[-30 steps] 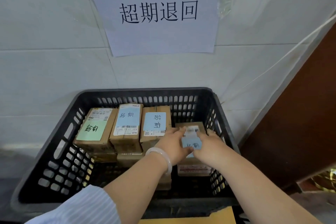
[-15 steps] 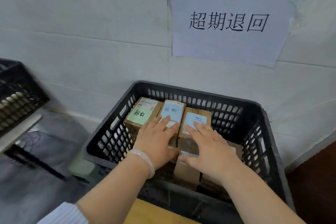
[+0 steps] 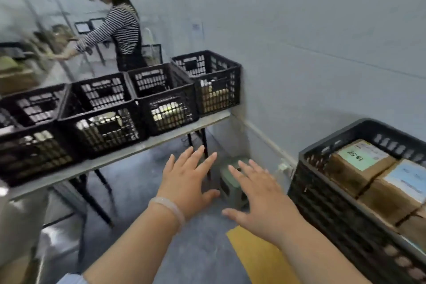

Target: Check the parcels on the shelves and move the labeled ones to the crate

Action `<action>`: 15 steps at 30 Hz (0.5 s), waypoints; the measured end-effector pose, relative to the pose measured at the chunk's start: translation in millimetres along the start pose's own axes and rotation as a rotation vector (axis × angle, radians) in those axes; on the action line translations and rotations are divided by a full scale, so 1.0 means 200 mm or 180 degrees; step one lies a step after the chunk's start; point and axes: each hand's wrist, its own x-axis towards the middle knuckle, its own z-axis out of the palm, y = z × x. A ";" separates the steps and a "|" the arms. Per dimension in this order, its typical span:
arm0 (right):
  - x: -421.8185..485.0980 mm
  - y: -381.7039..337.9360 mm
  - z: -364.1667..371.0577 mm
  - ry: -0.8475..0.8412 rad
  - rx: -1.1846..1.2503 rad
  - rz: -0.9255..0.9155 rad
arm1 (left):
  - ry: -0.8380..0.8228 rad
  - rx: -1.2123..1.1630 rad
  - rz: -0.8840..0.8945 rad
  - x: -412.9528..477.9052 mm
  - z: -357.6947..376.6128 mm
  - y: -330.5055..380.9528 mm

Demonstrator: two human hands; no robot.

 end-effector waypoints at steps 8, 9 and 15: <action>0.14 -1.06 0.37 -0.0372 -0.0176 -0.1350 | 0.0260 0.0061 -0.1629 -1.02 -0.07 -0.84; 0.13 -1.18 0.41 -0.0417 -0.0179 -0.1520 | 0.0274 0.0060 -0.1805 -1.16 -0.06 -0.90; -0.01 -1.90 0.66 -0.0838 -0.0097 -0.2723 | 0.0502 0.0165 -0.2999 -1.92 -0.04 -1.16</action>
